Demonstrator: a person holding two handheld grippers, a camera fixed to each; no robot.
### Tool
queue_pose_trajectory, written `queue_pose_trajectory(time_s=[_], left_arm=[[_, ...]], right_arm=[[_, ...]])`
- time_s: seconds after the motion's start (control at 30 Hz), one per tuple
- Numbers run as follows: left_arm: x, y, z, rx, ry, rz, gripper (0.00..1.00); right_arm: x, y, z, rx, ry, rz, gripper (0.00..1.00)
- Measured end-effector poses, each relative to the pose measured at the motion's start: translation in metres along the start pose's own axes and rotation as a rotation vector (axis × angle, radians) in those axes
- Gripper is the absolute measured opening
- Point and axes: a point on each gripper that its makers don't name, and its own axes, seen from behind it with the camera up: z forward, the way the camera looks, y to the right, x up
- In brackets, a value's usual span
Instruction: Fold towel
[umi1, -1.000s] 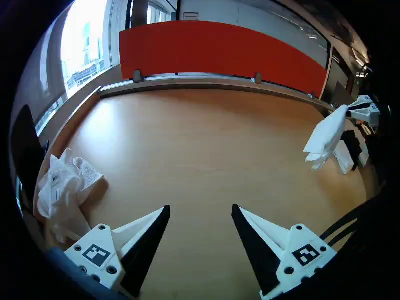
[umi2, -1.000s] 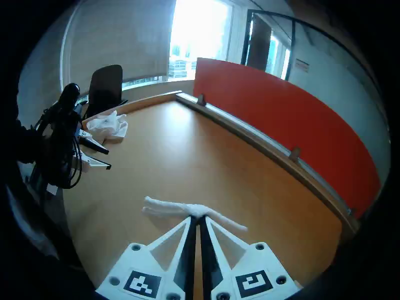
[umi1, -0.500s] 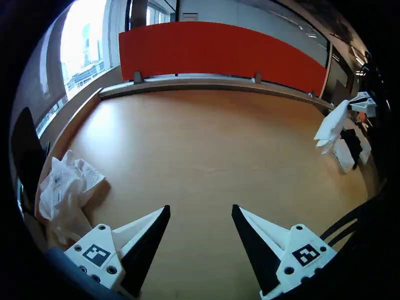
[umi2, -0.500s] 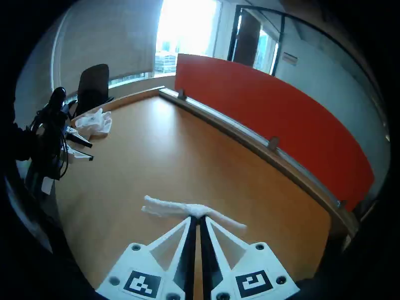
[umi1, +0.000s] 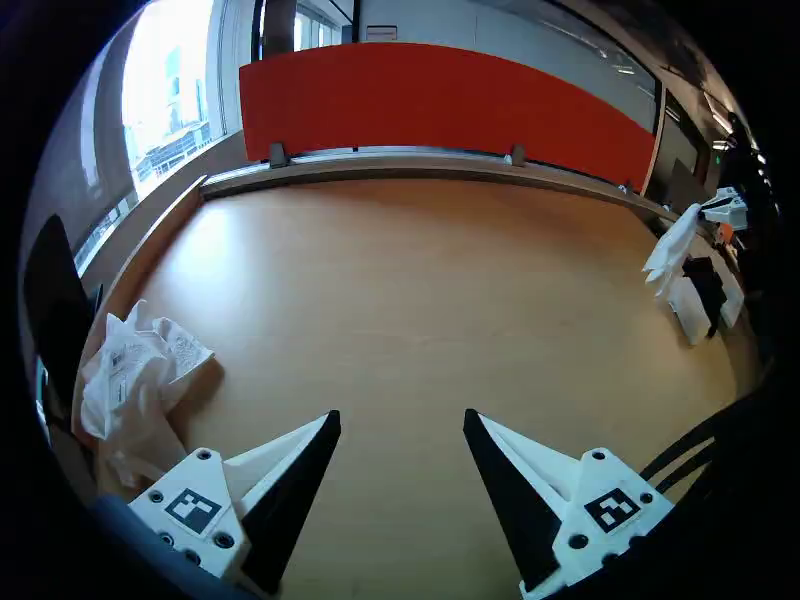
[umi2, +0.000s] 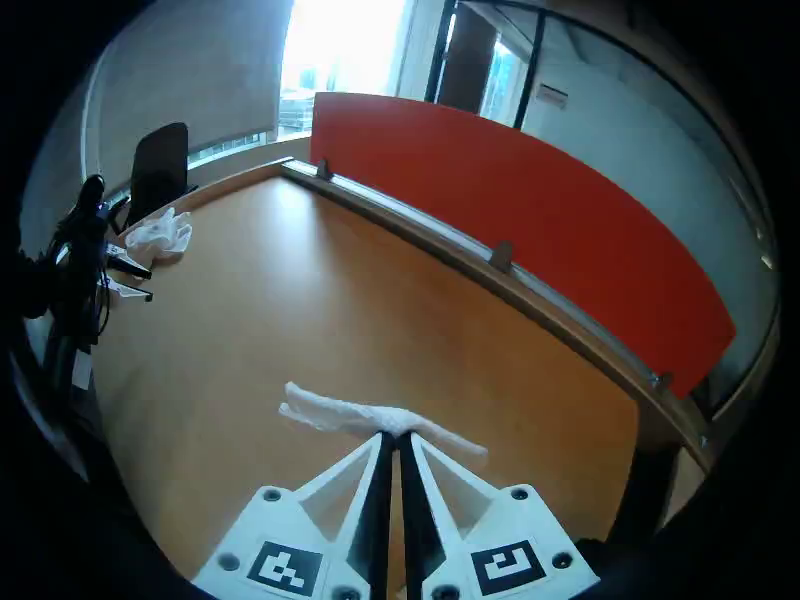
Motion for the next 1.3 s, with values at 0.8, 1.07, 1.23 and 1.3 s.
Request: queue_pose_trajectory(time_s=[0.8,1.07,1.23,1.3], left_arm=[[0.001,0.001,-0.002,0.023,-0.011,0.008,0.91],[0.004,0.003,0.001,0.023,-0.011,0.015,0.91],[0.005,0.006,0.001,0.022,-0.012,0.017,0.91],[0.005,0.006,0.002,0.021,-0.013,0.019,0.91]], right_arm=[[-0.056,0.111,-0.025,-0.12,-0.107,0.06,0.05],[-0.067,0.134,-0.033,-0.142,-0.135,0.069,0.05],[-0.074,0.139,-0.038,-0.147,-0.145,0.078,0.05],[-0.077,0.14,-0.04,-0.148,-0.15,0.081,0.05]])
